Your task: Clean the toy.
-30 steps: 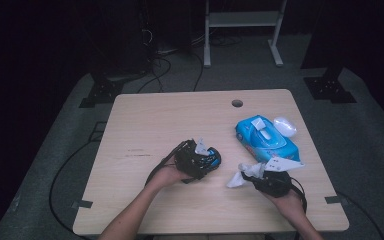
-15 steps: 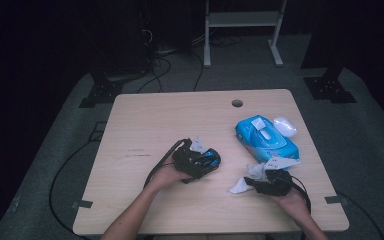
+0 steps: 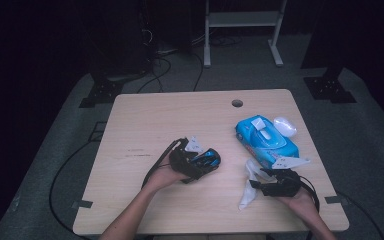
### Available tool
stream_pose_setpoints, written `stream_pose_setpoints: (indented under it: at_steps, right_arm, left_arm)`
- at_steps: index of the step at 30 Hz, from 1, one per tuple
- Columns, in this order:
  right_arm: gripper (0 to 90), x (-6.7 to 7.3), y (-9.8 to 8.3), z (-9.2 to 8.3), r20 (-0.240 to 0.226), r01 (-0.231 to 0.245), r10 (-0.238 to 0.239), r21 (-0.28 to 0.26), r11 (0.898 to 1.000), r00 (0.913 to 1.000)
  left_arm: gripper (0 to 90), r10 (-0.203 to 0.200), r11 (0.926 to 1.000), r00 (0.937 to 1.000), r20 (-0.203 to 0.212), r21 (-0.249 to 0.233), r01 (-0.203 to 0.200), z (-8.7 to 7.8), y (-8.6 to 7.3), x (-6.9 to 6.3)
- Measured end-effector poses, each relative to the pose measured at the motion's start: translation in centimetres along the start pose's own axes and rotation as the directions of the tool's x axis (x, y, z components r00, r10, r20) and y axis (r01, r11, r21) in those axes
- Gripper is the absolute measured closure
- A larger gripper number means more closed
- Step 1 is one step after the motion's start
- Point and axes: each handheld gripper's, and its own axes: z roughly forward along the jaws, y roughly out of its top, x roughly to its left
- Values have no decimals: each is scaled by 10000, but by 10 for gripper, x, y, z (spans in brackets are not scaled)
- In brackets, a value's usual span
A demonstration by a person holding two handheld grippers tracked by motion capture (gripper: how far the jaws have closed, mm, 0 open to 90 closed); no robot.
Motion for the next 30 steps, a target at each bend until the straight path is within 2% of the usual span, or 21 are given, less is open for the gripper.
stream_pose_setpoints:
  at_steps: [5,13,30]
  right_arm:
    - [367,0,3,-4,44,102,-100,-253,9996,9999]
    - [366,-5,5,-17,144,-85,95,-730,9973,9999]
    - [365,-9,2,-30,289,-292,324,-1047,9941,9991]
  left_arm:
    - [166,-56,9999,10000,-39,-106,55,-7,-2,2]
    - [164,-258,9991,9996,-126,-327,254,-15,-14,2]
    - [160,-610,9956,9972,-430,-742,577,-38,-35,5]
